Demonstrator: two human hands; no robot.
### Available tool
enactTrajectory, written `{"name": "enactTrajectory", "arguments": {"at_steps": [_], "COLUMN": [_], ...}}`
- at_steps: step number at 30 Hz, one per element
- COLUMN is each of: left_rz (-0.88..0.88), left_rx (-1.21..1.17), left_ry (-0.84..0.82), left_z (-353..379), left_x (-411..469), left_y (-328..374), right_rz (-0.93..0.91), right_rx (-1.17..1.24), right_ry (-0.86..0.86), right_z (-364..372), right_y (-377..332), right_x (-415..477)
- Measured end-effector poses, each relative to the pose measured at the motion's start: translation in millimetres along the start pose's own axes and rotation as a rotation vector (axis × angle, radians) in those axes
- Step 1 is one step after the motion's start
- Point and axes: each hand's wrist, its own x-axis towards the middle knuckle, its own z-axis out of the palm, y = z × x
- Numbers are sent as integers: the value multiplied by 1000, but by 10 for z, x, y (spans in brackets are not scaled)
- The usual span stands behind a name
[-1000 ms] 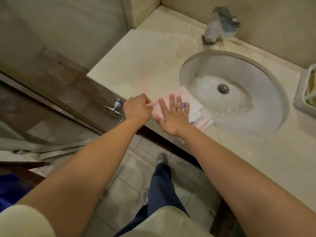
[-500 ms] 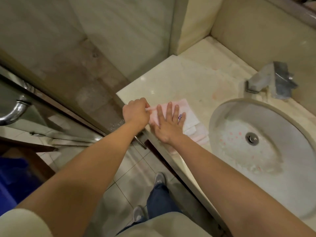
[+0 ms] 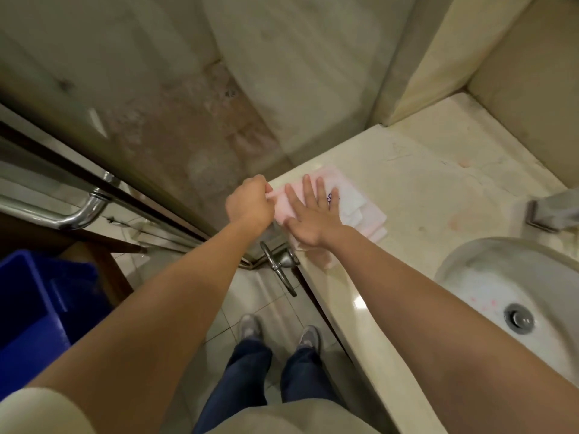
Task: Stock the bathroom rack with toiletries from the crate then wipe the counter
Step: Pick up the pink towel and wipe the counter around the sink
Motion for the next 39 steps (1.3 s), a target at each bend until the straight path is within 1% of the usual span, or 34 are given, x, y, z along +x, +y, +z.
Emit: {"name": "enactTrajectory", "arguments": {"at_steps": [2,4,7,9,10,12,14,18,21,27,31,35,39], "left_rz": [17,76,219,375,473,665,802,995,1067,1139,1203,1257,1313], "left_rx": [34,94,208,257,254,194,165,376,428,463,497,537,565], "left_ry": [-16,-31,-15,-5,-17,-87,-177,-327,-351,-349,-362,-375,-381], "left_z": [-37,-74,-132,-134,-118,-62,6,138,201,301,336,389,445], "left_x": [14,14,27,54,62,70,108,315,407,392,386,370,318], "left_y": [-30,-18,43,83,111,179,236,201,124,133,217,366,567], "right_rz": [-31,-47,-73,-63,-28,107,256,429,464,486,543,585,646], "right_rx": [5,59,150,165,160,145,147,247,312,305,328,310,241], "right_ry": [-5,1,65,133,164,228,271,298,326,347,341,300,230], "right_z": [-38,-72,-128,-123,-96,5,120,220,254,312,330,310,277], "right_y": [15,42,102,149,164,161,93,-87,-158,-139,-113,-5,157], "right_x": [41,19,-82,-180,-243,-377,-478,-473,-445,-535,-634,-743,-913]}}
